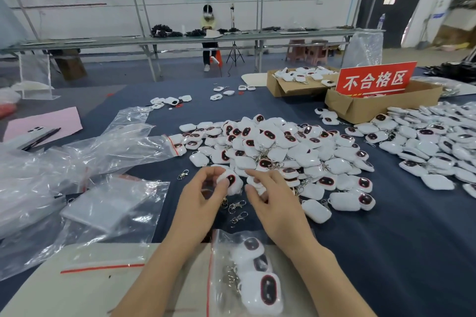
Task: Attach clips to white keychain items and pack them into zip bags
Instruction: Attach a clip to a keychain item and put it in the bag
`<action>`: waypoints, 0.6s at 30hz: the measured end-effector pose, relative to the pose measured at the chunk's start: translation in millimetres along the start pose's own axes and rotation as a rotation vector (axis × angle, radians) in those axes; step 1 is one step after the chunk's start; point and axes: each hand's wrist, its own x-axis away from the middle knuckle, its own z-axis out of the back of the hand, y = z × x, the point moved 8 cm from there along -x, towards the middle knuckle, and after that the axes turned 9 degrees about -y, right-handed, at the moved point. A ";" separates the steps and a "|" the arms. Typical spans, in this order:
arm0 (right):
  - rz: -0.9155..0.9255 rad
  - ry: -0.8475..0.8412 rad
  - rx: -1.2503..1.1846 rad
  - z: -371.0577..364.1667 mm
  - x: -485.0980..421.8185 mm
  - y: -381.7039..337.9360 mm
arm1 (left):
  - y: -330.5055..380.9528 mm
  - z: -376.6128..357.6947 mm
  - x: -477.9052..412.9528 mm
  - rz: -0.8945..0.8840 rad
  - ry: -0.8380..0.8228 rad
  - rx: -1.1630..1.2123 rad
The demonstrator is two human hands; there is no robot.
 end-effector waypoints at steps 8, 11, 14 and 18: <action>-0.015 -0.101 -0.519 -11.7 -5.7 -2.6 | -0.5 -7.2 8.3 0.031 -0.012 0.205; -0.024 -0.091 -0.568 -9.9 -6.5 -0.9 | -5.0 -10.7 7.5 0.068 -0.070 0.200; -0.030 -0.089 -0.584 -8.7 -6.5 -1.2 | -5.8 -13.7 8.3 0.076 -0.110 0.194; -0.054 -0.107 -0.610 -9.5 -6.0 1.6 | -4.9 -16.1 9.6 0.071 -0.128 0.192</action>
